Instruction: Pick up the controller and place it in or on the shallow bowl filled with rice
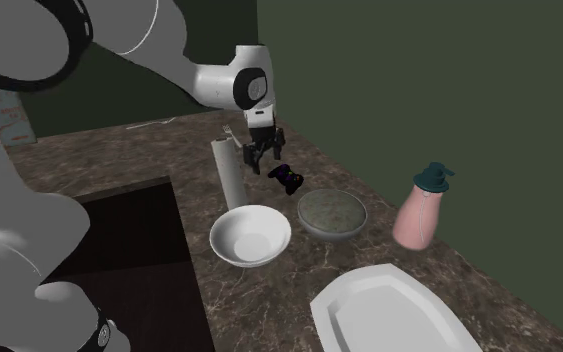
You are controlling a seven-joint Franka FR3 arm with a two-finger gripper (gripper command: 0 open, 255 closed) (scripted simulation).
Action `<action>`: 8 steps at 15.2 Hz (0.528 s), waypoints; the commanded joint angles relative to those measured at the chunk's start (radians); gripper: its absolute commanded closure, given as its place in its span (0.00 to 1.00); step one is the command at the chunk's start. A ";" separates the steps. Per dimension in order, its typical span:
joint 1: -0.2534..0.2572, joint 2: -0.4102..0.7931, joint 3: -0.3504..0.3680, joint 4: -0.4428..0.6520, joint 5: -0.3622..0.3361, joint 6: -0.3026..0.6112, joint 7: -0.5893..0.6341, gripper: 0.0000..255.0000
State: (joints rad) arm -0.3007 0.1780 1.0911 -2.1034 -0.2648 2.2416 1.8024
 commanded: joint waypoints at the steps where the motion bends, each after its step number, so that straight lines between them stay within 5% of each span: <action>1: 0.096 0.128 -0.071 0.078 -0.155 -0.013 0.162 0.00; 5: 0.272 0.298 -0.215 0.256 -0.298 -0.060 0.338 0.00; 8: 0.303 0.337 -0.245 0.281 -0.328 -0.052 0.367 0.00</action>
State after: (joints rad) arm -0.0082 0.5012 0.8570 -1.8304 -0.5808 2.1861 2.1579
